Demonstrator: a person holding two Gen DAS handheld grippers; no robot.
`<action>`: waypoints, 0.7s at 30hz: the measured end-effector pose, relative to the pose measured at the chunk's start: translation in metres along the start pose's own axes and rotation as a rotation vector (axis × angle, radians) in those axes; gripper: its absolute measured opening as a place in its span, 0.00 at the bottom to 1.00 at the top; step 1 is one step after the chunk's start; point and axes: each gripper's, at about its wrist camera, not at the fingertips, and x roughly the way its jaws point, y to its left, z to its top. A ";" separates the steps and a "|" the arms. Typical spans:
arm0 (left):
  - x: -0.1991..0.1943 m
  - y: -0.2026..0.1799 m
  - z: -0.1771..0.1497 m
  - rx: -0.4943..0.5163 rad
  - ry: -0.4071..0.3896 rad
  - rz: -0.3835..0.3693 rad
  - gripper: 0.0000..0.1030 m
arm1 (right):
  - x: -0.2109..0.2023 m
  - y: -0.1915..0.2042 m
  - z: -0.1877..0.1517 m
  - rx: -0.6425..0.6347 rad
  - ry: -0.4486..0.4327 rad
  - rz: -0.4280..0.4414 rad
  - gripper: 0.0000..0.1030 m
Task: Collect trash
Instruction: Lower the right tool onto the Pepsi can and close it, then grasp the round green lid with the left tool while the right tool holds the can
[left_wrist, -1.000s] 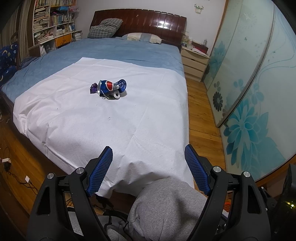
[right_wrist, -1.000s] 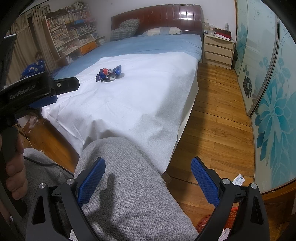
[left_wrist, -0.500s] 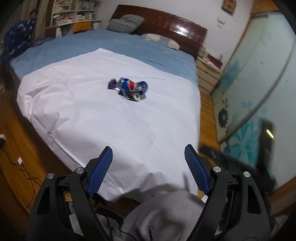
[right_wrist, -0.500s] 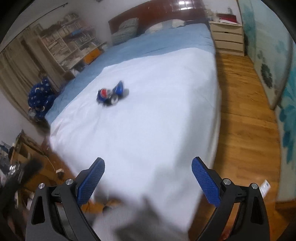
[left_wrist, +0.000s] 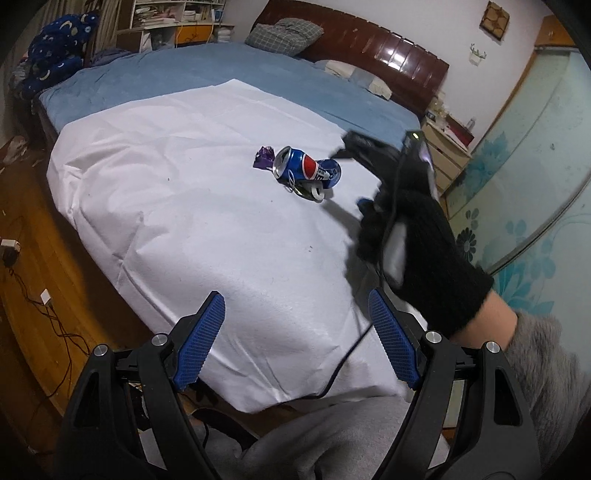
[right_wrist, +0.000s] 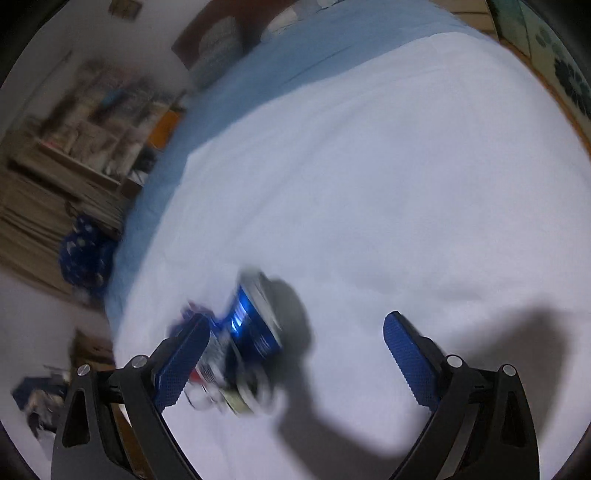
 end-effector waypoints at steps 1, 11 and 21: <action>0.003 -0.001 0.001 0.005 0.005 -0.002 0.77 | 0.005 0.006 -0.001 -0.019 0.012 -0.008 0.86; 0.031 -0.004 0.026 0.041 0.029 0.037 0.77 | 0.005 0.024 -0.019 -0.062 0.049 0.061 0.40; 0.117 0.005 0.092 -0.008 0.112 0.029 0.77 | -0.099 -0.032 -0.030 0.008 0.004 0.137 0.31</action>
